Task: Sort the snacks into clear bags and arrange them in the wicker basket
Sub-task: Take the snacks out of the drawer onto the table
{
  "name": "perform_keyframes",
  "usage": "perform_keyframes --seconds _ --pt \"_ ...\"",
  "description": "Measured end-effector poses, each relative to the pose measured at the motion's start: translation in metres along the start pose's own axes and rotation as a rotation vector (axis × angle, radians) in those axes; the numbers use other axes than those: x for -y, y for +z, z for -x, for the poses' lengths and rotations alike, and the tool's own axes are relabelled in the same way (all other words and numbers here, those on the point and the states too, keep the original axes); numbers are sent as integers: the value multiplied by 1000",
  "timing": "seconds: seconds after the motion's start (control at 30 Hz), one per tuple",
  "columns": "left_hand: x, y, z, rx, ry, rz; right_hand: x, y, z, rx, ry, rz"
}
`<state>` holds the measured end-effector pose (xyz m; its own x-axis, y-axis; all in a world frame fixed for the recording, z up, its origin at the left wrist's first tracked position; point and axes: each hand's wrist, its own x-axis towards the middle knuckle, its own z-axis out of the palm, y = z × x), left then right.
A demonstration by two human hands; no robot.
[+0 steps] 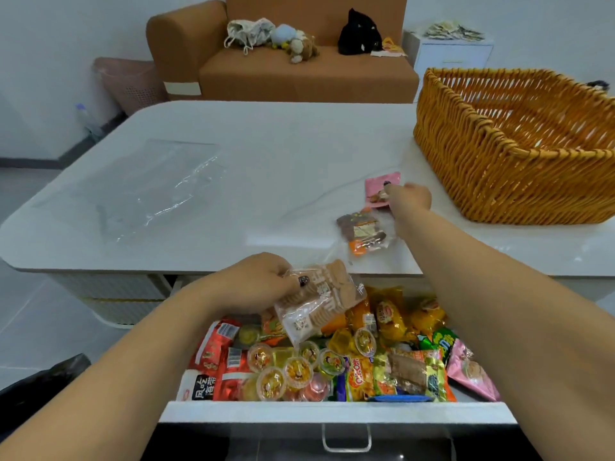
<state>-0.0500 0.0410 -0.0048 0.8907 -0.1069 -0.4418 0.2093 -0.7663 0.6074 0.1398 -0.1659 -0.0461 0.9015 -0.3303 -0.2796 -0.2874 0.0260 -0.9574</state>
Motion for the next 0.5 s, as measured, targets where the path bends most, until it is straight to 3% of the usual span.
perform_keyframes --seconds 0.1,0.2,0.37,0.5 --pt "2 -3 1 -14 -10 203 8 -6 12 -16 -88 181" --pt "3 -4 3 -140 -12 396 11 -22 52 -15 -152 249" --pt "-4 8 1 -307 -1 778 -23 -36 133 219 -143 264" --pt "-14 28 1 -350 41 780 -31 -20 154 280 -199 294"
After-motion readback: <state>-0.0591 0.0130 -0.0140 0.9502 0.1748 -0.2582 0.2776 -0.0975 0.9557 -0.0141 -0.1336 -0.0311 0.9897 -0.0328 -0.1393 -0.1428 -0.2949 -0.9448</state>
